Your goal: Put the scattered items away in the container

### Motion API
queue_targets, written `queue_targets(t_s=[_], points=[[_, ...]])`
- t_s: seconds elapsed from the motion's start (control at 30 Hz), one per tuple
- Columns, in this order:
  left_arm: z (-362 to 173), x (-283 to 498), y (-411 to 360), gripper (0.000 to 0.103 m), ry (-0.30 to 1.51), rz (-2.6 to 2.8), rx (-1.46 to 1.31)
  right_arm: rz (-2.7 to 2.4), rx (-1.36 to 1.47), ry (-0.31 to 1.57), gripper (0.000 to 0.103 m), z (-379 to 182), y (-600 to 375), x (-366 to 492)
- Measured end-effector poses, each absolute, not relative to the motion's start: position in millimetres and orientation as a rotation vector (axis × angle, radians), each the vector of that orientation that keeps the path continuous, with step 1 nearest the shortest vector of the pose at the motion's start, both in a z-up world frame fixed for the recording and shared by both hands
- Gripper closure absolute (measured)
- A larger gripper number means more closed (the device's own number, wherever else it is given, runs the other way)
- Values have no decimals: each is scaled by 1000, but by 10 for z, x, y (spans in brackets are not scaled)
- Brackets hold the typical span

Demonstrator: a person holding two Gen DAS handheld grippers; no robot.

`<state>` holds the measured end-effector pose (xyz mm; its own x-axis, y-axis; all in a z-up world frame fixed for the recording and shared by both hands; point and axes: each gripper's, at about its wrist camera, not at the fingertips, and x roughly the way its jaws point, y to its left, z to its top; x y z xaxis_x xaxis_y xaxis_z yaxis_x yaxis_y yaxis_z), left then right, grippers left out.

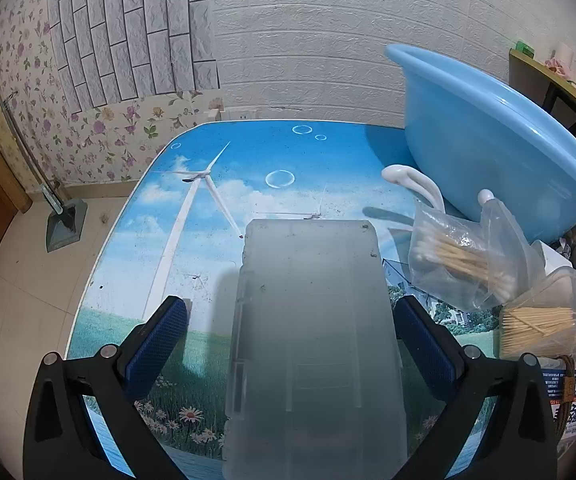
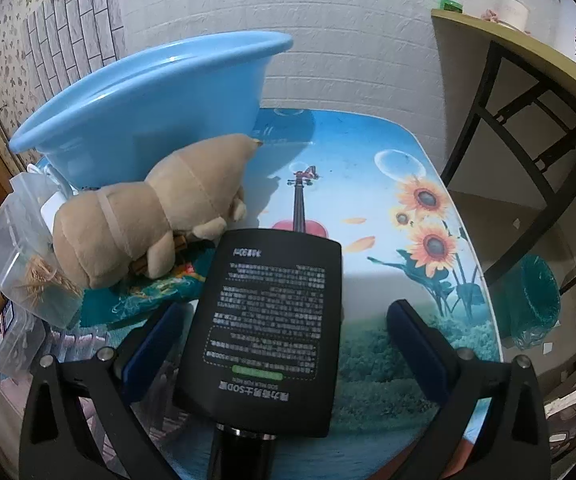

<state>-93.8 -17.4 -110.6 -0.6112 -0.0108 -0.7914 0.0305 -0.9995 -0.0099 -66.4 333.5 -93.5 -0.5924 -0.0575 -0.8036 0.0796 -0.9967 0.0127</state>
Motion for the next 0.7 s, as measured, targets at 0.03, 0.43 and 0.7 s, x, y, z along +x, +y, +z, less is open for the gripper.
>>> queue_targets(t_s=[0.03,0.43,0.7], points=[[-1106,-939,-173,0,35,-2799,1374,-2736,1381,38,0,-933,3334,-669],[-1111,-951,-180,0,35,-2799,1374,-2724,1380,49,0,-930,3309,-703],[-1111,-950,-181,0,35,-2799,1374,-2752,1315,47,0,-952,3305,-650]])
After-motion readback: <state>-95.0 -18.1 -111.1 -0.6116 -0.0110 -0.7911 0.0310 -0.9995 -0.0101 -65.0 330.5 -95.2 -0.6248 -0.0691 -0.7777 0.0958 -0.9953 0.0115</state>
